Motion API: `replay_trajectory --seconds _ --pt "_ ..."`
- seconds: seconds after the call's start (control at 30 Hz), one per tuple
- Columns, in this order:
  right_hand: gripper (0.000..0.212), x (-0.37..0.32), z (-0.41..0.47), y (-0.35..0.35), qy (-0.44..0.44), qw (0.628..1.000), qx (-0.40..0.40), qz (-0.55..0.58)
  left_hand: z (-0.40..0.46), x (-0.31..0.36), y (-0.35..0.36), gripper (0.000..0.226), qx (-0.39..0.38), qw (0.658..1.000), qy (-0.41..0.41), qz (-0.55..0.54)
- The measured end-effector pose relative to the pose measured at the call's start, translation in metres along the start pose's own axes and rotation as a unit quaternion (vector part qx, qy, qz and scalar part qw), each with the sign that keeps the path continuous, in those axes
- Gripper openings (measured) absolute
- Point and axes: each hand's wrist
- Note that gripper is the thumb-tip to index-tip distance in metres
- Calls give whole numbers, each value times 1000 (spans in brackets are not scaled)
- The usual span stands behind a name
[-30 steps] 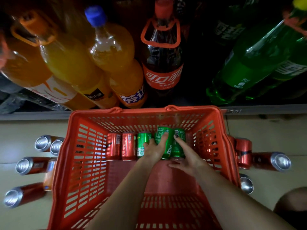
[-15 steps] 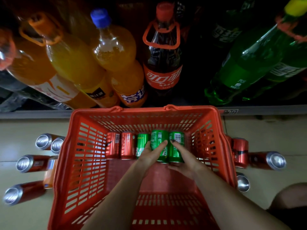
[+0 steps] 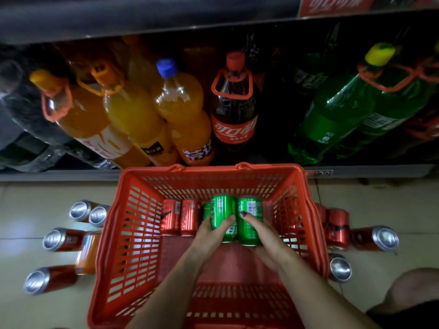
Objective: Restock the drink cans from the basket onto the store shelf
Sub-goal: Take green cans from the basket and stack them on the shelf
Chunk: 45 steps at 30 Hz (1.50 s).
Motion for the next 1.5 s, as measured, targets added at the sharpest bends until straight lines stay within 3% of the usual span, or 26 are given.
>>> replay_trajectory --seconds 0.17,0.3,0.37,0.47,0.6,0.7,0.87,1.07,1.4,1.5 --pt "54 -26 -46 23 -43 999 -8 -23 -49 36 -7 48 1 999 31 5" --pt "55 -78 -124 61 -79 997 0 -23 -117 99 -4 52 15 998 67 4" --pt "50 -115 -171 84 -103 994 -10 -22 -157 144 -1 61 11 996 94 10" --pt "47 -180 -245 122 -138 990 -30 -30 -229 225 0 56 15 991 130 15" --pt "74 -274 -352 181 -176 983 -40 -43 -338 345 0 61 23 980 196 33" --pt "72 -349 -436 228 -215 973 -59 -63 -423 437 2 49 40 969 243 35" --pt "77 -463 -569 299 -294 949 -88 -71 -553 580 6 45 64 937 340 39" --pt "54 -582 -709 377 -415 891 -161 -93 -689 724 5 43 80 888 452 16" --pt "45 -733 -848 455 -571 791 -186 -118 -811 898 22 38 82 774 627 11" --pt "71 -768 -864 468 -589 777 -192 -113 -823 935 25 45 78 754 652 -2"
Point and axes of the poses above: each hand's wrist, its own z-axis towards the middle knuckle, its own y-axis out of the palm, x = y × z, and after that the axes turned 1 degree about x, right-handed
